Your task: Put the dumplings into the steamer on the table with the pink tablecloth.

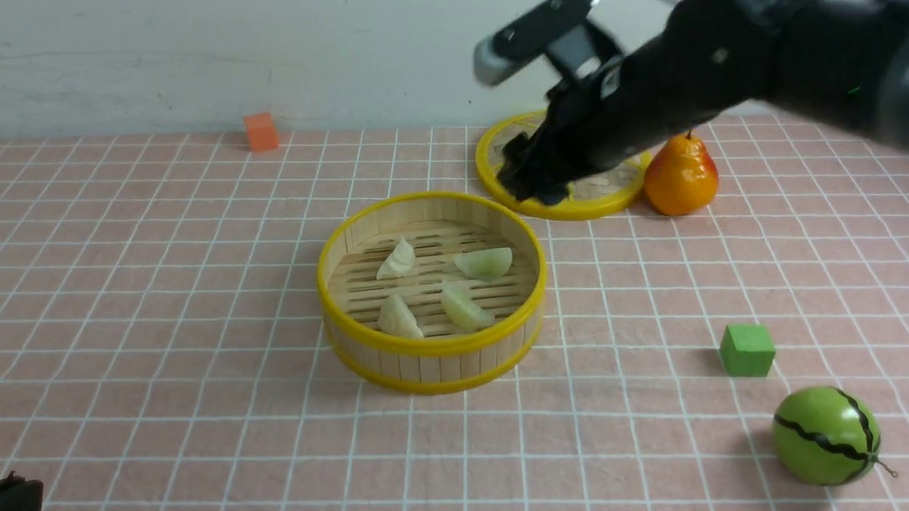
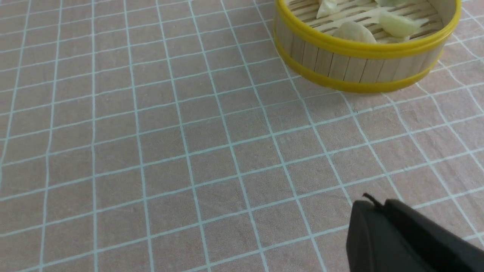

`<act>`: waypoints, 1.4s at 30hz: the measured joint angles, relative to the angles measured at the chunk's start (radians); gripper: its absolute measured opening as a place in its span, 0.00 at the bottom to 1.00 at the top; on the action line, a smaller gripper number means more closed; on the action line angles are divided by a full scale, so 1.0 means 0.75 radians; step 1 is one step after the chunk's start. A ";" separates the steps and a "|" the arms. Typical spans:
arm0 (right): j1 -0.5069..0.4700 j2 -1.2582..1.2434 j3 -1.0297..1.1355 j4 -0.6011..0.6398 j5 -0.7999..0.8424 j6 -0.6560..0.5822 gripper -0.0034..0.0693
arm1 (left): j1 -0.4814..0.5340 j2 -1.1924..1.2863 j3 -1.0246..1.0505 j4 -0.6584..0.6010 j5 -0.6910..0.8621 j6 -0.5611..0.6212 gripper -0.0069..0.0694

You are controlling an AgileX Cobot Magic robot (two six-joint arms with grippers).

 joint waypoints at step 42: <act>-0.100 -1.859 2.227 -0.238 -0.803 0.723 0.04 | 0.000 0.000 0.000 0.000 0.000 0.000 0.19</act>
